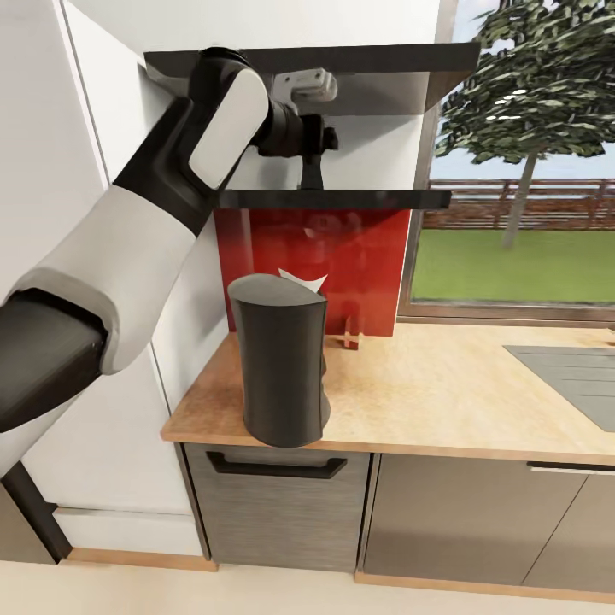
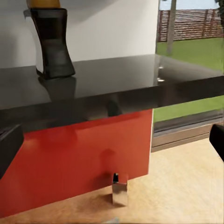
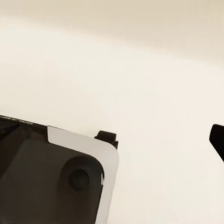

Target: Set up a coffee station on the kitchen countertop: keep the coffee maker on the countertop, move the bottle of coffee from the kitchen shelf to the counter next to the coffee maker, place a paper coffee filter on top of the coffee maker, put the saucer next to the coffee maker with the coffee cup on the saucer, and place the electric kettle next to the coffee maker.

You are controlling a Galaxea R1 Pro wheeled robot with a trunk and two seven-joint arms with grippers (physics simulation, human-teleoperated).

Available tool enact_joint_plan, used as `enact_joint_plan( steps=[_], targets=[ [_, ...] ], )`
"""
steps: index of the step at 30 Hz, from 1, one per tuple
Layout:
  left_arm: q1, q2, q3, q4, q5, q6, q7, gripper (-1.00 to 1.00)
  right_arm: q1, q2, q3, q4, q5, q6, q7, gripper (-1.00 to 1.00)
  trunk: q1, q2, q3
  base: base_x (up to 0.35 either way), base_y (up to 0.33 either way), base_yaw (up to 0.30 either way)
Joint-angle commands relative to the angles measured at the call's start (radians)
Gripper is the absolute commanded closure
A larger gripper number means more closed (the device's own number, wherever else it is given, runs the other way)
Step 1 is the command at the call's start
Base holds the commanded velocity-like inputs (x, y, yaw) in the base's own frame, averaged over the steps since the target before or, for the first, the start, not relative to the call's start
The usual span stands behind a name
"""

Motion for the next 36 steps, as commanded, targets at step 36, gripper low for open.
enact_joint_plan(
  steps=[36],
  targets=[
    [0.003, 0.000, -0.016, 0.017, 0.011, -0.099, 0.210, -1.00, 0.040, 0.002, 0.011, 0.004, 0.148, -0.004, 0.003, -1.00, 0.000, -0.001, -0.001, 0.085, -0.052, 0.000]
  ],
)
